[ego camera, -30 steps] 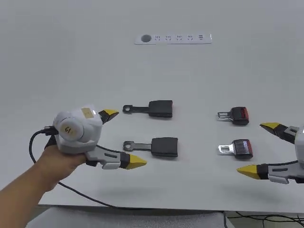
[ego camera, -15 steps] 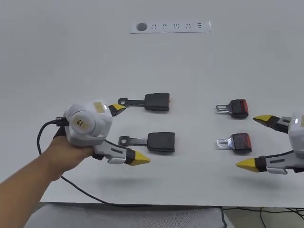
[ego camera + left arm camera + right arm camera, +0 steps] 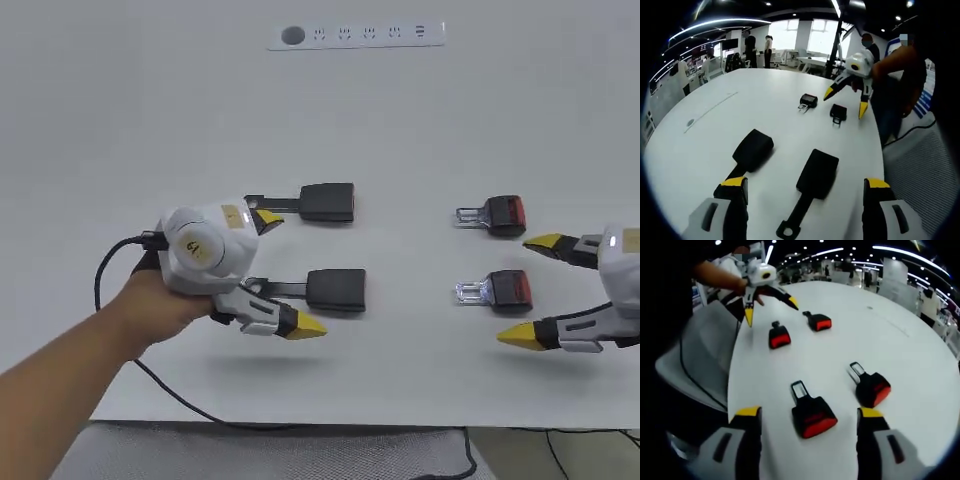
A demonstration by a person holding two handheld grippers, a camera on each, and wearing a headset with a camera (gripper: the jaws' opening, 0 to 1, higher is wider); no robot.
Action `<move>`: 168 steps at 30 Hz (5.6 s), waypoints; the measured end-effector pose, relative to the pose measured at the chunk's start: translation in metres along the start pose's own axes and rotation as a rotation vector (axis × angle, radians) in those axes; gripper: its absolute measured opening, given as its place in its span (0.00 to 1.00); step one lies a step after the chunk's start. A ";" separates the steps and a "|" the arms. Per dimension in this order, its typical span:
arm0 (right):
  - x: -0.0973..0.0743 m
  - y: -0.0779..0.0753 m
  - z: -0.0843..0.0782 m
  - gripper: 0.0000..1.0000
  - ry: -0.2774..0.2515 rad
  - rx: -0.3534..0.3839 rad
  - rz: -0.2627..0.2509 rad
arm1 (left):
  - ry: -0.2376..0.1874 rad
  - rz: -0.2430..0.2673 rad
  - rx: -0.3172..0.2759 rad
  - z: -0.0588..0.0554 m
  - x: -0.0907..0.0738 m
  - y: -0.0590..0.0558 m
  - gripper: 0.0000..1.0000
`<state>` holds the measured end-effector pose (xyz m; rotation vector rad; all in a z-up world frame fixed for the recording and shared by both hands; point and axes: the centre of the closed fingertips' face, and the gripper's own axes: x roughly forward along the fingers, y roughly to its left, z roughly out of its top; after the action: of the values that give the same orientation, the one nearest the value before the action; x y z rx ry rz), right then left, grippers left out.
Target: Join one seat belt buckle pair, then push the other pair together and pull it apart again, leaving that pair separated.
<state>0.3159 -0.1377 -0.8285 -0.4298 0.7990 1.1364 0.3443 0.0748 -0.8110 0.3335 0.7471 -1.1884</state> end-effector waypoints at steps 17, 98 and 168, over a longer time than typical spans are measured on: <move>0.006 -0.003 -0.008 0.75 0.035 -0.037 0.059 | 0.064 -0.081 0.053 -0.009 0.032 -0.008 0.91; 0.037 0.005 0.015 0.34 -0.080 -0.098 0.114 | 0.098 -0.175 0.296 -0.022 0.036 -0.015 0.33; 0.098 0.039 0.072 0.33 -0.043 -0.116 0.128 | 0.152 -0.182 0.350 -0.024 0.038 -0.013 0.32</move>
<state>0.3235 -0.0123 -0.8514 -0.4545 0.7338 1.3120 0.3304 0.0576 -0.8527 0.6630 0.7099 -1.4814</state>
